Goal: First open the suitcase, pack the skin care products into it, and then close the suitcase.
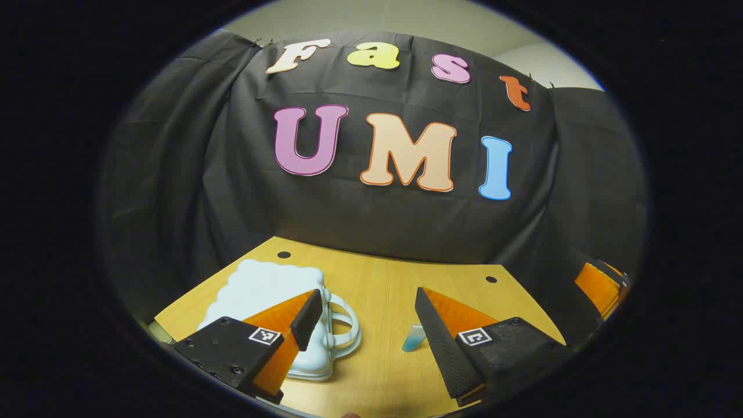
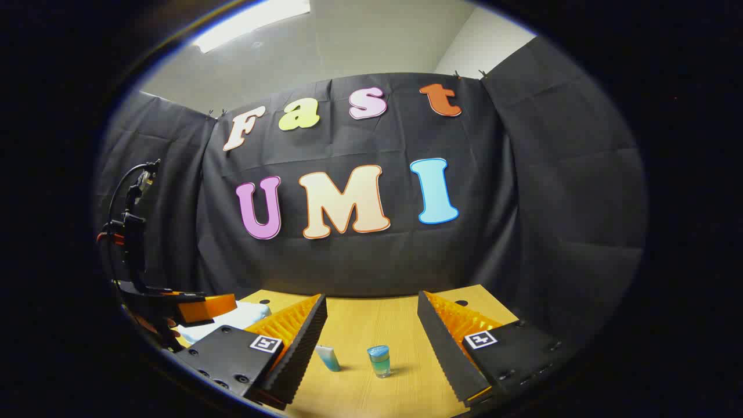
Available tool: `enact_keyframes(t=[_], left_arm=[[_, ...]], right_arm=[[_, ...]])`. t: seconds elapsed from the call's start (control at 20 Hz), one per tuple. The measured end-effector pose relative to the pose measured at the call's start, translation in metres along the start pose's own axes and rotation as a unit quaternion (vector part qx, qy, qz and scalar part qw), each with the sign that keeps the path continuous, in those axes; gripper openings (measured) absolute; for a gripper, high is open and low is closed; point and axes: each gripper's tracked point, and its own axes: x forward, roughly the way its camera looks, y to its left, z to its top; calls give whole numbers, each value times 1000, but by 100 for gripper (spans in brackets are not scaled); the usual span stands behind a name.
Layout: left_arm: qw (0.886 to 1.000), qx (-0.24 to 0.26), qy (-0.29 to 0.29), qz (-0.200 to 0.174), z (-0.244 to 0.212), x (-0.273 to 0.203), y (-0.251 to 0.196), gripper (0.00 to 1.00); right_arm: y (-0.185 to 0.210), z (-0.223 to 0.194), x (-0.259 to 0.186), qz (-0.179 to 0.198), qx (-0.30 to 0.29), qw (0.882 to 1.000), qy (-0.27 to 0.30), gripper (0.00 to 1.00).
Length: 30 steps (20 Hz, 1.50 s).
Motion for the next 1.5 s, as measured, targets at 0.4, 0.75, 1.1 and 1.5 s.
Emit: enact_keyframes(t=[0.4, 0.75, 1.1, 1.5], left_arm=[[1000, -8, 27, 12, -9, 2, 13, 95], [995, -11, 104, -1, -33, 32, 27, 95], [982, -15, 185, -40, -59, 78, 19, 83], [944, -4, 325, -49, -112, 114, 15, 75]], right_arm=[[1, -15, 9, 13, 14, 1000, 22, 98], [-2, -33, 14, 22, 13, 999, 47, 96], [-19, -49, 9, 11, 13, 997, 72, 98], [-56, -46, 5, -28, 26, 997, 73, 98]])
